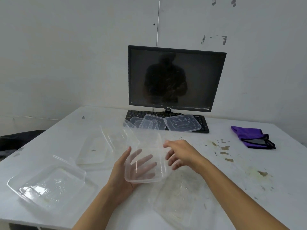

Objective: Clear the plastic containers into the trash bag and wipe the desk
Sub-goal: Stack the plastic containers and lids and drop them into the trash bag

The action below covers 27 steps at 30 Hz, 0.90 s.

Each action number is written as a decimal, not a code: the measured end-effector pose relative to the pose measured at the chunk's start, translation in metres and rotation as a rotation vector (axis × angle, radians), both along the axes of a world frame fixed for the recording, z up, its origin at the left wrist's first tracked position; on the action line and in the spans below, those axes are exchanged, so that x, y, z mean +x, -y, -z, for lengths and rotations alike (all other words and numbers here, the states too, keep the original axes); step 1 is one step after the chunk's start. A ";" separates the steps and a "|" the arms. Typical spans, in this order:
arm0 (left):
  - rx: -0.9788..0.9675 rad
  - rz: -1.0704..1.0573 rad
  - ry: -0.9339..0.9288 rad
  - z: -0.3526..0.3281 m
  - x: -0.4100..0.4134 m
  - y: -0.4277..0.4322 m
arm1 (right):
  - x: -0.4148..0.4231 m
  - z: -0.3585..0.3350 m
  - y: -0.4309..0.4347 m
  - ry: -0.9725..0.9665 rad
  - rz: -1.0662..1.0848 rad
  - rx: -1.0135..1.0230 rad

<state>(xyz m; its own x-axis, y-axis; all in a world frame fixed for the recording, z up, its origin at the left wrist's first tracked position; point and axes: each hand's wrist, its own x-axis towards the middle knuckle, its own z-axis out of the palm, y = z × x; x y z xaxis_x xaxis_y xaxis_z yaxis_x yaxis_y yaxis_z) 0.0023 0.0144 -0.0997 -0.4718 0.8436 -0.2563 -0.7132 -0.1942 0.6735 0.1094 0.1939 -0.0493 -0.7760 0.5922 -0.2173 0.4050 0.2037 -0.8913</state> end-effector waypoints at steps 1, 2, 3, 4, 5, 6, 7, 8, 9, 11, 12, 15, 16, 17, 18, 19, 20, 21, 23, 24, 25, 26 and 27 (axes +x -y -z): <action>-0.027 -0.034 -0.053 0.000 -0.001 -0.005 | -0.003 0.003 -0.011 0.059 0.047 0.133; -0.058 -0.061 -0.105 0.000 -0.001 -0.009 | -0.005 0.007 -0.023 0.125 0.091 0.313; -0.082 -0.079 -0.149 0.000 -0.002 -0.012 | -0.007 0.011 -0.036 0.189 0.125 0.503; -0.094 -0.089 -0.177 0.000 -0.003 -0.014 | -0.009 0.014 -0.049 0.246 0.151 0.670; -0.097 -0.095 -0.192 0.001 -0.005 -0.016 | -0.012 0.017 -0.062 0.280 0.170 0.798; -0.096 -0.104 -0.194 0.002 -0.007 -0.017 | -0.015 0.020 -0.072 0.291 0.179 0.895; -0.091 -0.113 -0.193 0.003 -0.009 -0.017 | -0.020 0.022 -0.082 0.294 0.177 0.978; -0.081 -0.125 -0.190 0.005 -0.010 -0.017 | -0.024 0.023 -0.090 0.299 0.161 1.065; -0.071 -0.137 -0.191 0.006 -0.010 -0.016 | -0.029 0.025 -0.096 0.314 0.137 1.157; -0.053 -0.153 -0.219 0.011 -0.010 -0.015 | -0.039 0.029 -0.106 0.356 0.089 1.297; -0.049 -0.160 -0.246 0.013 -0.009 -0.014 | -0.045 0.032 -0.111 0.372 0.069 1.334; -0.058 -0.166 -0.295 0.014 -0.008 -0.015 | -0.059 0.041 -0.125 0.394 0.025 1.394; -0.057 -0.165 -0.300 0.015 -0.009 -0.015 | -0.063 0.044 -0.130 0.395 0.016 1.408; -0.058 -0.163 -0.303 0.014 -0.008 -0.016 | -0.065 0.046 -0.134 0.399 0.009 1.420; -0.060 -0.165 -0.305 0.014 -0.009 -0.016 | -0.068 0.049 -0.137 0.404 0.000 1.428; -0.063 -0.166 -0.306 0.014 -0.010 -0.016 | -0.070 0.050 -0.139 0.415 -0.012 1.433; -0.064 -0.169 -0.307 0.014 -0.010 -0.016 | -0.070 0.052 -0.141 0.427 -0.024 1.440; -0.065 -0.174 -0.309 0.015 -0.011 -0.016 | -0.071 0.053 -0.142 0.438 -0.035 1.450; -0.063 -0.182 -0.310 0.016 -0.011 -0.016 | -0.071 0.056 -0.145 0.435 -0.046 1.467; -0.061 -0.186 -0.311 0.015 -0.011 -0.016 | -0.071 0.058 -0.145 0.419 -0.044 1.473; -0.060 -0.191 -0.312 0.015 -0.011 -0.017 | -0.071 0.058 -0.146 0.395 -0.034 1.483; -0.057 -0.194 -0.311 0.014 -0.010 -0.017 | -0.070 0.056 -0.145 0.352 -0.016 1.500; -0.054 -0.198 -0.312 0.014 -0.010 -0.017 | -0.070 0.053 -0.144 0.296 0.007 1.519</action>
<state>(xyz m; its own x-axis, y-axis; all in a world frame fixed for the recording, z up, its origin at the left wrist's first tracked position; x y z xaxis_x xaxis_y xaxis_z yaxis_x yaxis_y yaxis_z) -0.0080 0.0313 -0.1139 -0.6873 0.7170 -0.1163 -0.4239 -0.2660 0.8658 0.0395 0.3377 -0.1027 -0.8117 0.3935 0.4316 0.5283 0.8098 0.2552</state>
